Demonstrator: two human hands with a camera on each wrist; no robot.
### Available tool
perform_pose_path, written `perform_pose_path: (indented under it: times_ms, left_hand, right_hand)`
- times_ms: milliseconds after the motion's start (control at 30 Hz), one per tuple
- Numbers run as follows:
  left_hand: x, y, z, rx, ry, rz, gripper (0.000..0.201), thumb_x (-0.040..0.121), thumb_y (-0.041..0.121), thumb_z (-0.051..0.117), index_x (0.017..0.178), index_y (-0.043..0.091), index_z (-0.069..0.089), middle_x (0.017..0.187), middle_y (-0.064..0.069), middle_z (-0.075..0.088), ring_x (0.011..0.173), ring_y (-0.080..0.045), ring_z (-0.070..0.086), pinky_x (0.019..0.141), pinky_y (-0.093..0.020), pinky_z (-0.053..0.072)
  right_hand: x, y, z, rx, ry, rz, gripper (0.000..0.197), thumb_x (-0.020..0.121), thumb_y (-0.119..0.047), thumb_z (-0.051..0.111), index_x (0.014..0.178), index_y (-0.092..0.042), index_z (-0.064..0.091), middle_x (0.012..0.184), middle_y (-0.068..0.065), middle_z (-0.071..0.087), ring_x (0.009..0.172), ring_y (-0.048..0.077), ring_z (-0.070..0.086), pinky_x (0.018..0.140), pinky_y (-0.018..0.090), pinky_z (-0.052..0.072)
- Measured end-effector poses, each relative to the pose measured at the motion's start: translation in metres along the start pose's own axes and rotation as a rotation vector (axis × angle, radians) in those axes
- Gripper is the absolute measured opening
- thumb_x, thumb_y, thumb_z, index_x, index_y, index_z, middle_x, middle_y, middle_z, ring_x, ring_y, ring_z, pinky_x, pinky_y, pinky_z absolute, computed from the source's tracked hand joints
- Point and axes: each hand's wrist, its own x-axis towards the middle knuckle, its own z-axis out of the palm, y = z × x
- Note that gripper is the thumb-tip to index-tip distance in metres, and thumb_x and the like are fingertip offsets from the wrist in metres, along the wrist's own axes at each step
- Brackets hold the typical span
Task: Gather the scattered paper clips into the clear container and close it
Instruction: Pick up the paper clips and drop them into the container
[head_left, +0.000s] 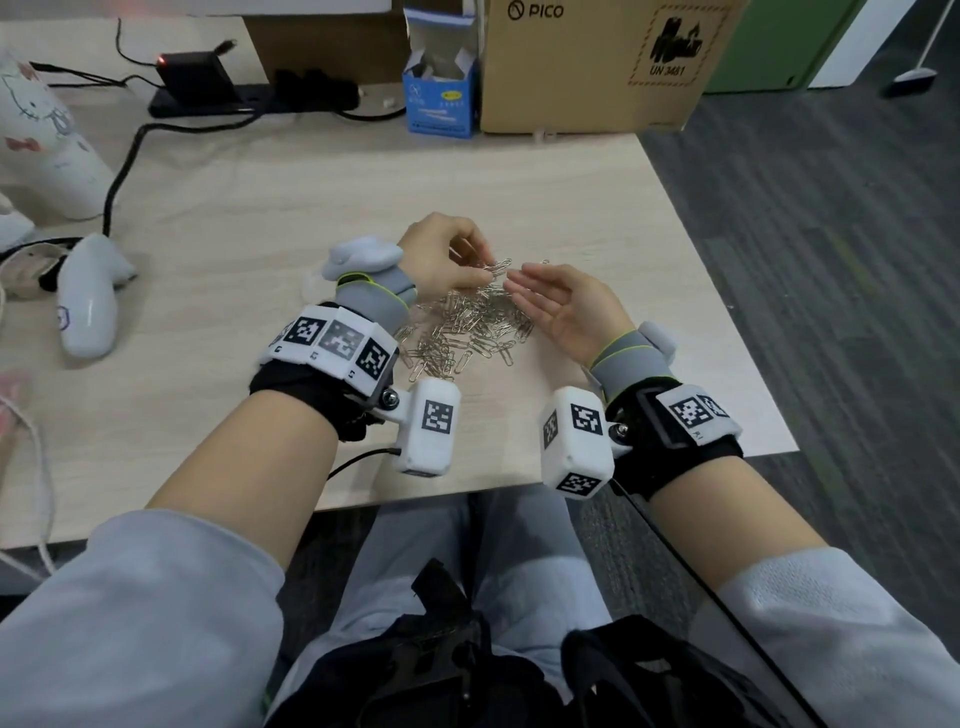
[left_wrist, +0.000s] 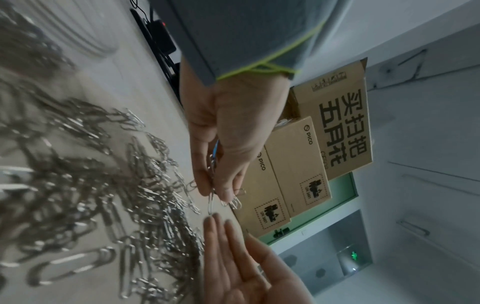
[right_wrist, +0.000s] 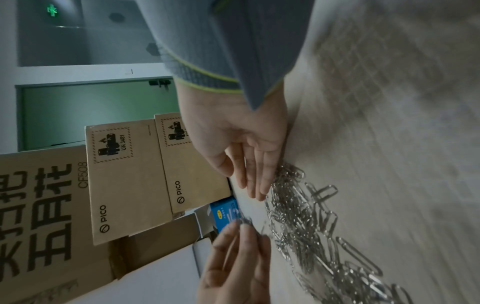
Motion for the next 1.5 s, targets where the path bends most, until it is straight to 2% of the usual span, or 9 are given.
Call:
perform_pose_path:
  times_ms: [133, 333, 500, 633, 733, 1033, 1200, 1367, 1500]
  left_hand:
    - [0.006, 0.021, 0.011, 0.015, -0.086, 0.097, 0.02, 0.059, 0.023, 0.071, 0.078, 0.019, 0.065, 0.072, -0.006, 0.063, 0.068, -0.016, 0.057, 0.072, -0.032, 0.05]
    - [0.017, 0.035, 0.018, 0.082, -0.119, 0.151, 0.021, 0.066, 0.008, 0.073, 0.087, 0.011, 0.068, 0.079, -0.007, 0.067, 0.073, -0.016, 0.065, 0.076, -0.03, 0.056]
    - [0.022, 0.03, 0.011, 0.126, 0.065, 0.162, 0.022, 0.076, 0.008, 0.068, 0.097, 0.014, 0.069, 0.099, -0.004, 0.07, 0.086, -0.011, 0.065, 0.078, -0.021, 0.051]
    - [0.016, 0.012, 0.011, 0.373, -0.08, 0.041, 0.066, 0.06, 0.048, 0.074, 0.12, 0.024, 0.06, 0.129, -0.005, 0.057, 0.126, -0.025, 0.045, 0.104, -0.033, 0.034]
    - [0.006, 0.004, 0.023, 0.586, -0.184, -0.013, 0.095, 0.048, 0.055, 0.083, 0.132, 0.028, 0.048, 0.142, -0.001, 0.043, 0.133, -0.026, 0.029, 0.104, -0.037, 0.024]
    - [0.009, -0.015, 0.026, 0.436, -0.034, -0.028, 0.043, 0.067, 0.029, 0.08, 0.105, 0.014, 0.067, 0.116, -0.018, 0.053, 0.109, -0.033, 0.05, 0.093, -0.03, 0.036]
    - [0.009, -0.016, 0.029, 0.385, 0.031, -0.035, 0.028, 0.073, 0.018, 0.075, 0.099, 0.009, 0.069, 0.108, -0.017, 0.061, 0.095, -0.03, 0.06, 0.081, -0.028, 0.042]
    - [0.009, -0.016, 0.026, 0.335, 0.081, -0.039, 0.02, 0.075, 0.012, 0.073, 0.094, 0.007, 0.07, 0.101, -0.015, 0.067, 0.079, -0.018, 0.052, 0.074, -0.023, 0.037]
    - [0.01, -0.016, 0.018, 0.28, 0.101, -0.055, 0.011, 0.073, 0.008, 0.072, 0.081, 0.015, 0.072, 0.08, -0.013, 0.069, 0.065, -0.02, 0.06, 0.067, -0.027, 0.049]
  right_hand:
    - [-0.001, -0.002, 0.013, 0.125, -0.085, 0.152, 0.033, 0.099, -0.019, 0.035, 0.086, 0.002, 0.057, 0.075, 0.014, 0.068, 0.066, 0.024, 0.07, 0.064, 0.03, 0.059]
    - [-0.003, -0.011, 0.018, 0.194, -0.13, 0.171, 0.041, 0.1, -0.011, 0.03, 0.084, -0.003, 0.066, 0.068, 0.009, 0.072, 0.058, 0.018, 0.071, 0.055, 0.026, 0.059]
    - [-0.004, -0.016, 0.007, 0.31, -0.045, 0.167, 0.03, 0.098, -0.008, 0.035, 0.087, 0.01, 0.055, 0.065, 0.024, 0.068, 0.056, 0.033, 0.07, 0.062, 0.032, 0.058]
    - [-0.005, -0.019, -0.003, 0.342, 0.017, 0.129, 0.027, 0.098, -0.007, 0.036, 0.086, 0.009, 0.054, 0.062, 0.022, 0.068, 0.053, 0.031, 0.069, 0.058, 0.031, 0.058]
    - [-0.005, -0.017, -0.007, 0.351, 0.037, 0.13, 0.027, 0.098, -0.007, 0.036, 0.087, 0.009, 0.055, 0.064, 0.023, 0.068, 0.054, 0.033, 0.069, 0.056, 0.032, 0.058]
    - [-0.007, -0.009, -0.012, 0.416, -0.002, 0.149, 0.031, 0.098, -0.009, 0.033, 0.091, 0.013, 0.054, 0.089, 0.029, 0.06, 0.085, 0.04, 0.058, 0.063, 0.036, 0.058]
    - [-0.011, -0.008, -0.013, 0.455, -0.008, 0.153, 0.034, 0.098, -0.011, 0.033, 0.092, 0.015, 0.053, 0.09, 0.032, 0.059, 0.111, 0.04, 0.052, 0.085, 0.047, 0.049]
    - [-0.011, -0.01, -0.013, 0.48, -0.005, 0.148, 0.034, 0.098, -0.011, 0.034, 0.091, 0.015, 0.055, 0.09, 0.033, 0.059, 0.094, 0.047, 0.056, 0.08, 0.05, 0.05]
    - [-0.012, -0.01, -0.013, 0.477, 0.0, 0.149, 0.034, 0.099, -0.011, 0.032, 0.091, 0.014, 0.054, 0.094, 0.033, 0.056, 0.123, 0.044, 0.047, 0.09, 0.044, 0.049]
